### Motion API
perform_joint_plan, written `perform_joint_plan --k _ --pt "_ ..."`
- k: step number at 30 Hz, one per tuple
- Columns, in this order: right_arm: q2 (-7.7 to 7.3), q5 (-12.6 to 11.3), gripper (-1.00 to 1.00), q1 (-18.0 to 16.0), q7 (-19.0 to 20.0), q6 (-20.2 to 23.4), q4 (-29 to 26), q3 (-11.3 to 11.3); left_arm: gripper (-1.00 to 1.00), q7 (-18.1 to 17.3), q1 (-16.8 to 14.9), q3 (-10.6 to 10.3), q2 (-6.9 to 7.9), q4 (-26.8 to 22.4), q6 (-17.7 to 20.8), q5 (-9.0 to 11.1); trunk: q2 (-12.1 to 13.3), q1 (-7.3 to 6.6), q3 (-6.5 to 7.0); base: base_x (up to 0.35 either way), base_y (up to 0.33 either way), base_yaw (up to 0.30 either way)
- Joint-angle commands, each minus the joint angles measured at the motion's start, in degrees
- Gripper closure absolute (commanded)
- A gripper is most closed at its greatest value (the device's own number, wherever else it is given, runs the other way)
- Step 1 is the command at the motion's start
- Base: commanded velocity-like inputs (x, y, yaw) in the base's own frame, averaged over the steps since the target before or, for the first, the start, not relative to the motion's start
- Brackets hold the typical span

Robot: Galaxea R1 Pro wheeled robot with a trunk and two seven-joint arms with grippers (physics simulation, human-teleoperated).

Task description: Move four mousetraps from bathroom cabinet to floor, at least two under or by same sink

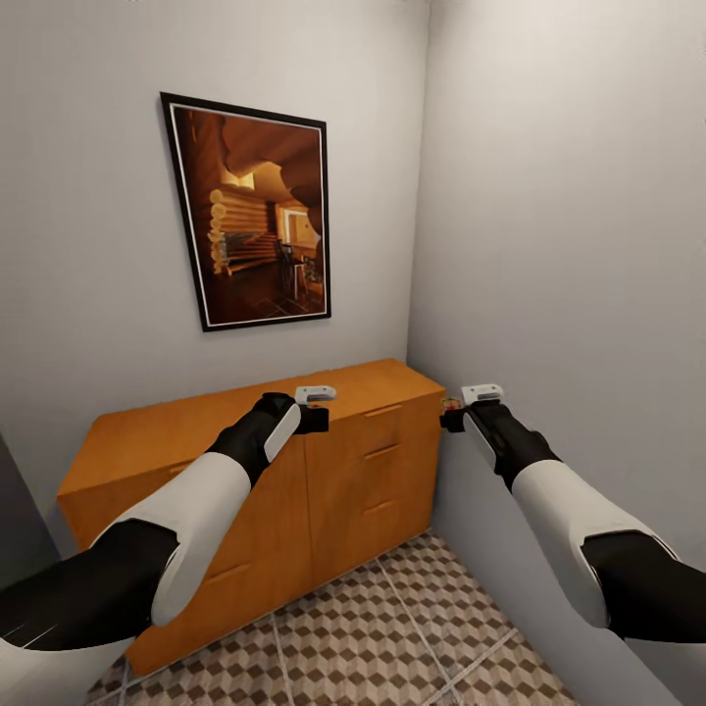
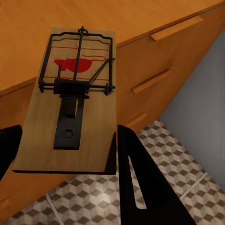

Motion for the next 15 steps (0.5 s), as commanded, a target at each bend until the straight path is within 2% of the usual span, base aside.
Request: perform_joint_plan --k 1,15 --pt "-0.07 -0.6 1.0 0.0 -0.5 0.3 -0.1 0.4 1.0 0.5 0.0 -0.2 0.0 -0.1 0.2 0.5 0.0 0.0 -0.07 -0.034 0.0 0.0" --pt "-0.2 -0.7 1.0 0.0 -0.5 0.8 0.2 0.4 1.0 0.4 0.0 -0.2 0.0 0.0 0.1 0.6 0.0 0.0 -0.07 -0.007 0.0 0.0"
